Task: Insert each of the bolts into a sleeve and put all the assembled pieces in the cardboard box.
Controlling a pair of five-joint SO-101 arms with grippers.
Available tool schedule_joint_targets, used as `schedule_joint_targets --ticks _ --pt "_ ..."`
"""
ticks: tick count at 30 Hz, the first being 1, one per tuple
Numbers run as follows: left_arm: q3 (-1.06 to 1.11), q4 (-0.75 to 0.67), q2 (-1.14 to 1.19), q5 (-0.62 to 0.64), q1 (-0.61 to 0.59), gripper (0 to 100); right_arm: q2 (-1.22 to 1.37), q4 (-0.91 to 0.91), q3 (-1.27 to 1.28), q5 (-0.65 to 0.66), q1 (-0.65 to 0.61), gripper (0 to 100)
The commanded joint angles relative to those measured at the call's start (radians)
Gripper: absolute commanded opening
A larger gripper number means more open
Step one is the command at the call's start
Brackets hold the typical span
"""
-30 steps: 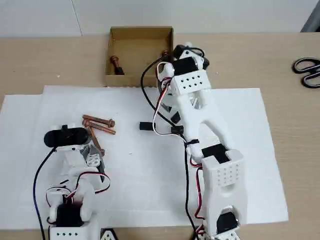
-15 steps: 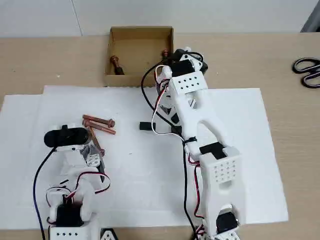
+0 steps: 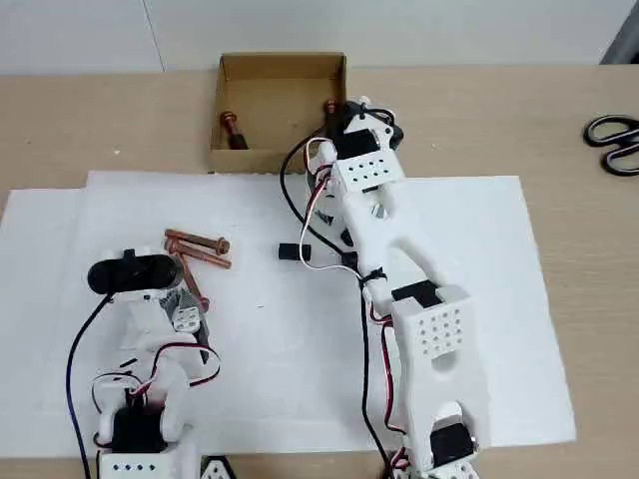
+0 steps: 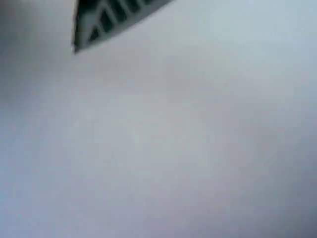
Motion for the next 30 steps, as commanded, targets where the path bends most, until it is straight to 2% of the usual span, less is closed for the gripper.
schedule_joint_targets --ticks 1,16,21,30 --pt "-0.007 0.003 -0.011 -0.003 -0.002 0 0.002 -0.031 -0.006 0.015 0.005 13.2" --pt "-0.007 0.003 -0.011 -0.003 -0.002 0 0.018 -0.022 -0.006 0.028 0.012 11.6" --pt "-0.007 0.003 -0.011 -0.003 -0.002 0 0.012 -0.021 -0.006 0.028 0.012 2.0" --pt "-0.007 0.003 -0.011 -0.002 -0.008 0 -0.002 0.114 -0.008 0.029 0.004 0.3"
